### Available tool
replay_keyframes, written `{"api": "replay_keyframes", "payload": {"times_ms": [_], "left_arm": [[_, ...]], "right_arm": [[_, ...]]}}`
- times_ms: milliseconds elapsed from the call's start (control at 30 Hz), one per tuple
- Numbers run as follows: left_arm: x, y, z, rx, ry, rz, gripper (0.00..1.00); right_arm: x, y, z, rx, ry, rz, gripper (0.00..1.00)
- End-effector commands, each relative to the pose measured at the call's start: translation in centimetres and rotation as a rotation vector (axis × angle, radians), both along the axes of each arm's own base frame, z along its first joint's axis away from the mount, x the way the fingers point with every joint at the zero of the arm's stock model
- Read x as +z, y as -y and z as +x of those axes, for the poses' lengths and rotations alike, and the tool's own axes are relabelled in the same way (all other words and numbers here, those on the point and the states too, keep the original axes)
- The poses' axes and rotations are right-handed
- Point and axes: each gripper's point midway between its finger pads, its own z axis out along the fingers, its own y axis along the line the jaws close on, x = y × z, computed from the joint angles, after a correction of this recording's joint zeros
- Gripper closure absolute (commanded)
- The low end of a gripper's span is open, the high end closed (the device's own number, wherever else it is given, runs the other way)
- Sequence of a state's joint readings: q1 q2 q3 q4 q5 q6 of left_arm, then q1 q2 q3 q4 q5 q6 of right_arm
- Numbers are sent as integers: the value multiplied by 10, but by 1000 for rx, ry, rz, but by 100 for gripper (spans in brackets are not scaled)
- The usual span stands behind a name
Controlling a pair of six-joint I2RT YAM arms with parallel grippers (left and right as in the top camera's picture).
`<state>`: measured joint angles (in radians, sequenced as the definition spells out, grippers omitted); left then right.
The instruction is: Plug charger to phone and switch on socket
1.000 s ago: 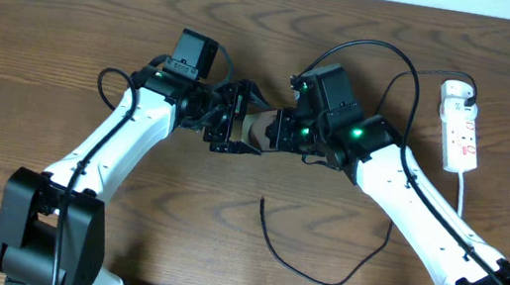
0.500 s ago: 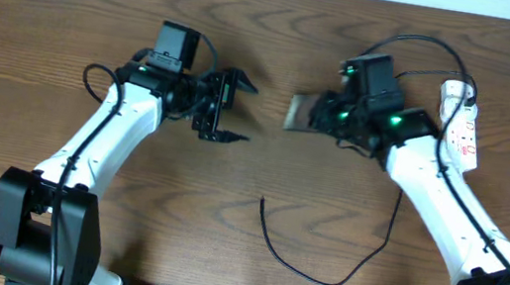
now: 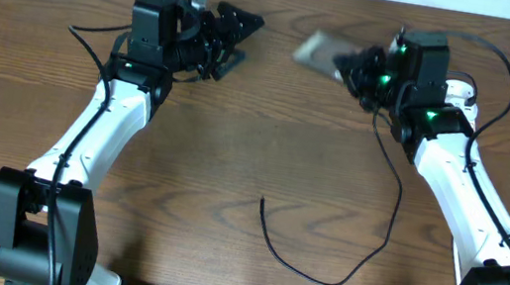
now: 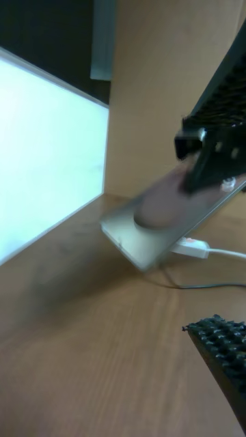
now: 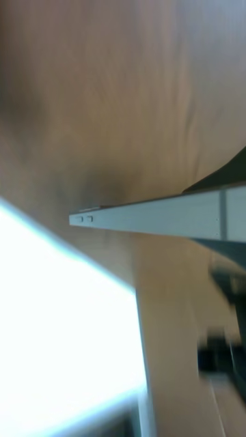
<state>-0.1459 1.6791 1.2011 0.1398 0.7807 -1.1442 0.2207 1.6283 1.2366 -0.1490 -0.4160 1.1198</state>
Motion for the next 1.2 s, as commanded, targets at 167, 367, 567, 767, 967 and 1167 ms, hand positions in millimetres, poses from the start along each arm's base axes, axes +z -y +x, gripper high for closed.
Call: {"api": "replay_keyframes", "payload": {"times_ms": [167, 367, 567, 767, 967, 1167], "left_arm": [[53, -6, 17, 45, 310, 15, 14], [63, -3, 18, 59, 306, -45, 13], [69, -4, 20, 69, 330, -51, 12], [75, -5, 21, 74, 356, -60, 11], [75, -6, 22, 79, 355, -58, 9], [71, -7, 23, 83, 370, -34, 7]], "right_arm": [[72, -37, 7, 54, 151, 264, 99], [109, -54, 0, 152, 297, 322, 99], [101, -72, -11, 292, 274, 357, 99], [78, -97, -7, 412, 234, 464, 99], [67, -112, 1, 450, 234, 595, 99], [52, -124, 1, 464, 205, 616, 99]]}}
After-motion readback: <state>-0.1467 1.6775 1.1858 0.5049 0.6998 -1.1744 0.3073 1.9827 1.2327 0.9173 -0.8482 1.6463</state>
